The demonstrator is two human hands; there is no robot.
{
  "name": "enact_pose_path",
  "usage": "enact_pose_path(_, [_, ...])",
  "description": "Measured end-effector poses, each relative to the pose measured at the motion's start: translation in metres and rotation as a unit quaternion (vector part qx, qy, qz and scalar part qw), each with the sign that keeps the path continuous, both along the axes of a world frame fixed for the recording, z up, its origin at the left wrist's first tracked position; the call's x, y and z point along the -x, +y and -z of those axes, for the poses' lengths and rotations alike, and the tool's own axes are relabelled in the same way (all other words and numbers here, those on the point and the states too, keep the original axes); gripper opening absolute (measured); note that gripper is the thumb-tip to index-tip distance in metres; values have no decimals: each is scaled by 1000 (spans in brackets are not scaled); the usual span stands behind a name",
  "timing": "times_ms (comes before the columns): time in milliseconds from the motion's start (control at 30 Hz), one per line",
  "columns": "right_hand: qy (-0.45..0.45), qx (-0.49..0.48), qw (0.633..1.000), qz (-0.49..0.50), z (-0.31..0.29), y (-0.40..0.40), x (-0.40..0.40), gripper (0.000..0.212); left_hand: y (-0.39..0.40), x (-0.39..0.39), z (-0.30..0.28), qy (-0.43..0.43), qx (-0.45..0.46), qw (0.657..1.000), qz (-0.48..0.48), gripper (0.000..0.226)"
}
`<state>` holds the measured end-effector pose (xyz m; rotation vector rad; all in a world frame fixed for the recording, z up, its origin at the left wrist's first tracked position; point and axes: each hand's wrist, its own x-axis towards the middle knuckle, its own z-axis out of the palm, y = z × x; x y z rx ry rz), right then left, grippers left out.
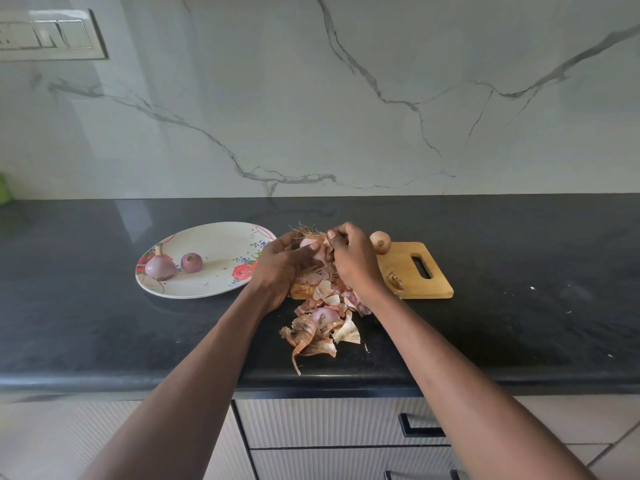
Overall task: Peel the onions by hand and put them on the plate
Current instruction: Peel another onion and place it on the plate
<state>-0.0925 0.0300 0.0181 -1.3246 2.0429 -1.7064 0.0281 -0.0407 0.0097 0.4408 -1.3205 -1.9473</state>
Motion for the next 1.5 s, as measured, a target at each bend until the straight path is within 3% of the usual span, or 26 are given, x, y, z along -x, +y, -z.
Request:
enact_pose_path(100, [-28, -4, 1000, 3, 0, -1, 2, 15, -2, -1, 0, -3, -5, 1000, -9, 26])
enact_pose_path(267, [-162, 11, 987, -9, 1, -4, 3, 18, -1, -1, -3, -37, 26, 999, -24, 15])
enact_pose_path(367, [-309, 59, 948, -41, -4, -2, 2, 18, -1, -1, -4, -38, 16, 999, -32, 21])
enact_pose_path(433, [-414, 118, 901, -58, -11, 3, 6, 18, -1, -1, -5, -41, 5, 998, -38, 26])
enact_pose_path(500, [-439, 146, 885, -49, -13, 5, 12, 19, -2, -2, -5, -35, -10, 999, -34, 28])
enact_pose_path(600, [-248, 59, 967, 4, -12, 10, 11, 11, -2, -2, -6, -24, -19, 999, -24, 27])
enact_pose_path(633, [-173, 27, 984, 13, -9, 11, 9, 21, -3, -2, -6, -17, -26, 999, -24, 26])
enact_pose_path(700, [-22, 20, 999, 17, -5, 11, 3, 35, -4, -2, -4, 6, -46, 999, -19, 24])
enact_pose_path(800, [112, 83, 990, 26, -3, 10, -1, 22, -4, -2, -5, 30, -62, 998, -6, 25])
enact_pose_path(967, [129, 64, 990, -11, 1, 8, -5, 22, -3, 0, -5, 58, -66, 996, 12, 22])
enact_pose_path(1167, [139, 92, 986, 1, 1, 7, -2, 13, -3, -1, -3, 14, -9, 1000, 20, 30])
enact_pose_path(1500, [236, 69, 969, 16, 7, 4, -4, 8, 1, -3, -3, -2, -4, 999, 41, 30])
